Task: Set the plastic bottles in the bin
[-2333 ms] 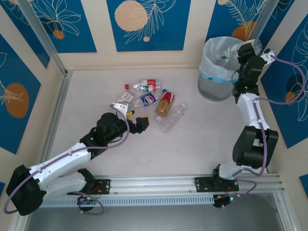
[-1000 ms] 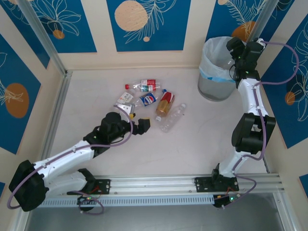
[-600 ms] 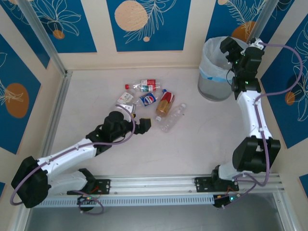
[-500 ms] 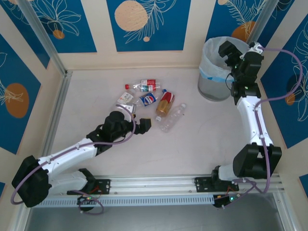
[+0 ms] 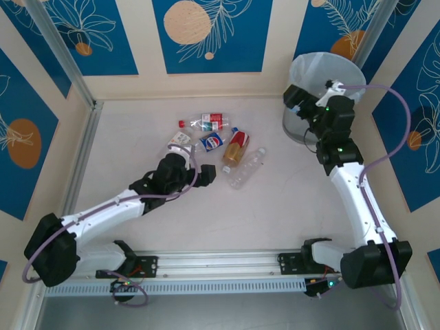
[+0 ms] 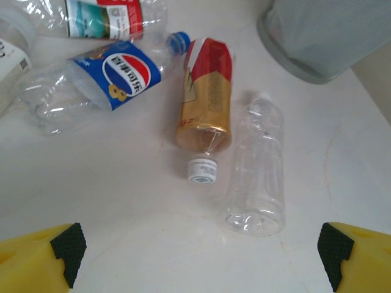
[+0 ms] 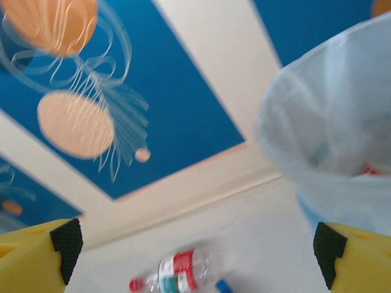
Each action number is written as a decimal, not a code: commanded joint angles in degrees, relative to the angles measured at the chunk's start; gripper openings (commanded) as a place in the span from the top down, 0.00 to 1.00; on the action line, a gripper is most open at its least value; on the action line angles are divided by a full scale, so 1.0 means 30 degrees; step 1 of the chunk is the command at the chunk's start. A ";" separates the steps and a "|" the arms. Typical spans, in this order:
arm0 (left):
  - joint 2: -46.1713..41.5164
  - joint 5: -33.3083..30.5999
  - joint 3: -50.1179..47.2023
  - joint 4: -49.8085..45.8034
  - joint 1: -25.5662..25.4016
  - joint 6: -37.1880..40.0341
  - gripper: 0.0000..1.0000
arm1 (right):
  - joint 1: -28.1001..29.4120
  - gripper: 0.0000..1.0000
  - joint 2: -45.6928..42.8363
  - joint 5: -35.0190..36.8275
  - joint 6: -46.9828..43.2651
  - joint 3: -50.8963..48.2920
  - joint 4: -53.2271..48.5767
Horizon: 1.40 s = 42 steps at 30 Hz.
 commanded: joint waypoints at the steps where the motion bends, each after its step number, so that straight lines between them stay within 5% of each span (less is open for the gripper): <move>1: 0.1078 -0.0419 0.1308 -0.1719 -0.0031 -0.1169 0.01 | 0.1424 0.00 0.0040 -0.0160 -0.1351 -0.0497 -0.1941; 12: 0.5555 0.1103 0.4977 -0.4705 -0.0059 -0.1667 0.02 | 0.3352 0.01 0.2677 -0.1096 0.0142 -0.1629 -0.3669; 21: 0.9322 0.1937 0.8513 -0.7275 -0.0164 -0.0883 0.24 | 0.3382 0.01 0.2776 -0.1071 0.1882 -0.3363 -0.3582; 42: 1.4390 0.1830 1.2366 -0.6609 -0.0154 -0.0250 0.34 | 0.3344 0.01 -0.0015 0.1203 0.1885 -0.5544 -0.3580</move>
